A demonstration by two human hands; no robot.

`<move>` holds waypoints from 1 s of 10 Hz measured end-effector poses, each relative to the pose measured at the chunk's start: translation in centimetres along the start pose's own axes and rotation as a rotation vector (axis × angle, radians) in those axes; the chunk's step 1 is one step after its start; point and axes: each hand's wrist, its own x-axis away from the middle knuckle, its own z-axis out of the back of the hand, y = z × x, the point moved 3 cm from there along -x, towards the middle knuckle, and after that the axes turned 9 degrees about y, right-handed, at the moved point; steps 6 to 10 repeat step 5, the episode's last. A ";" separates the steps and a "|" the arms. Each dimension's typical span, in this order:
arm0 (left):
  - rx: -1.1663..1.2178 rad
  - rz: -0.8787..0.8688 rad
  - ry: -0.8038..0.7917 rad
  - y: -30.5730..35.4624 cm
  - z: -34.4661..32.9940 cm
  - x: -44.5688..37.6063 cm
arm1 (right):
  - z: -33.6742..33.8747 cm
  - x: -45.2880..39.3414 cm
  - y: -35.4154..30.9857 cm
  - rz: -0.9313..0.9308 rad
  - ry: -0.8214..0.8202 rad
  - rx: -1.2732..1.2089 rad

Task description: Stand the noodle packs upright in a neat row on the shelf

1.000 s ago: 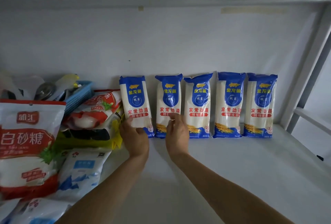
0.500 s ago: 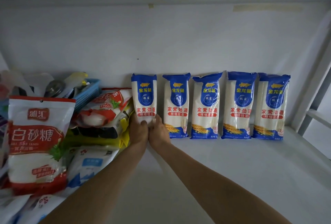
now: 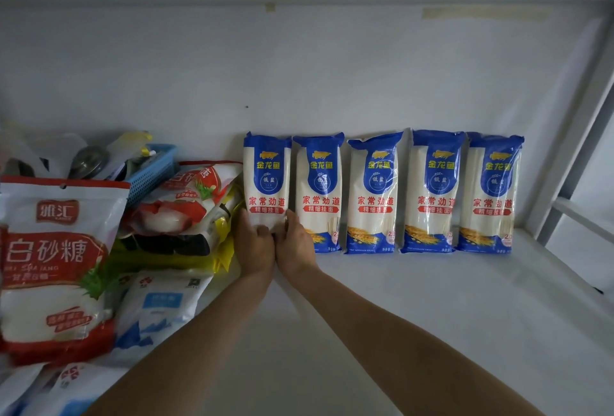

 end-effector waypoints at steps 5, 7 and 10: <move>0.291 0.391 -0.187 3.4 -5.8 9.8 | 9.7 1.0 4.1 -0.062 0.267 0.135; 0.291 0.391 -0.187 3.4 -5.8 9.8 | 9.7 1.0 4.1 -0.062 0.267 0.135; 0.291 0.391 -0.187 3.4 -5.8 9.8 | 9.7 1.0 4.1 -0.062 0.267 0.135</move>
